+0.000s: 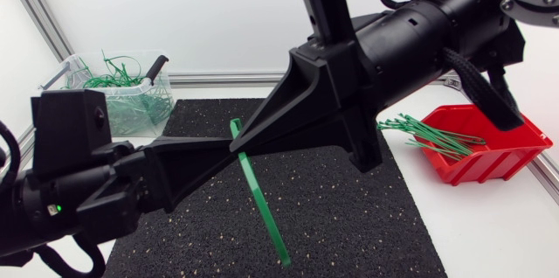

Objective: Take a green cable tie from the red box, thread the tail through the head to close it, then place it in the transparent bin on the left.

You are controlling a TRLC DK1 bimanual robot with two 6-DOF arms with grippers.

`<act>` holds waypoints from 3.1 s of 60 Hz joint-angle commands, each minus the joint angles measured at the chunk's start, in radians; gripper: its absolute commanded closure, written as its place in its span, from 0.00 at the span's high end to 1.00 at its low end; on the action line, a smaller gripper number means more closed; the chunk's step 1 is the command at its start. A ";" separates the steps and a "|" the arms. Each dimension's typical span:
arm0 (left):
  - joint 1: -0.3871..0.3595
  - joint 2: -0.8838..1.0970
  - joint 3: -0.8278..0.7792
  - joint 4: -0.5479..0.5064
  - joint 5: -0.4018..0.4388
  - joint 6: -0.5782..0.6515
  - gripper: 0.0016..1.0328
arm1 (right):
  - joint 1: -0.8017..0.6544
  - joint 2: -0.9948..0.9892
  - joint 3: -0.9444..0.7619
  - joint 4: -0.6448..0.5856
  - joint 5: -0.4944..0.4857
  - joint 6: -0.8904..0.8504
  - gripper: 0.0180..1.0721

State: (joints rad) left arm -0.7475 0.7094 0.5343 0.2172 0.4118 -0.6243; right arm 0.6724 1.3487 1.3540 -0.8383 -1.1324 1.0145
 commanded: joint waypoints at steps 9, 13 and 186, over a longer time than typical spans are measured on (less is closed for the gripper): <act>0.000 -0.027 -0.003 -0.004 -0.007 0.017 0.03 | -0.008 0.003 0.031 -0.001 -0.001 0.032 0.05; 0.000 -0.034 -0.002 -0.009 -0.007 0.018 0.03 | -0.013 0.007 0.031 0.002 -0.001 0.032 0.05; 0.036 0.016 0.059 0.019 -0.033 0.066 0.03 | -0.030 0.013 -0.033 0.088 -0.015 0.029 0.05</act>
State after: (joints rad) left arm -0.7216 0.7189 0.5636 0.2291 0.3832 -0.5747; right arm 0.6338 1.3746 1.3460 -0.7555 -1.1419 1.0145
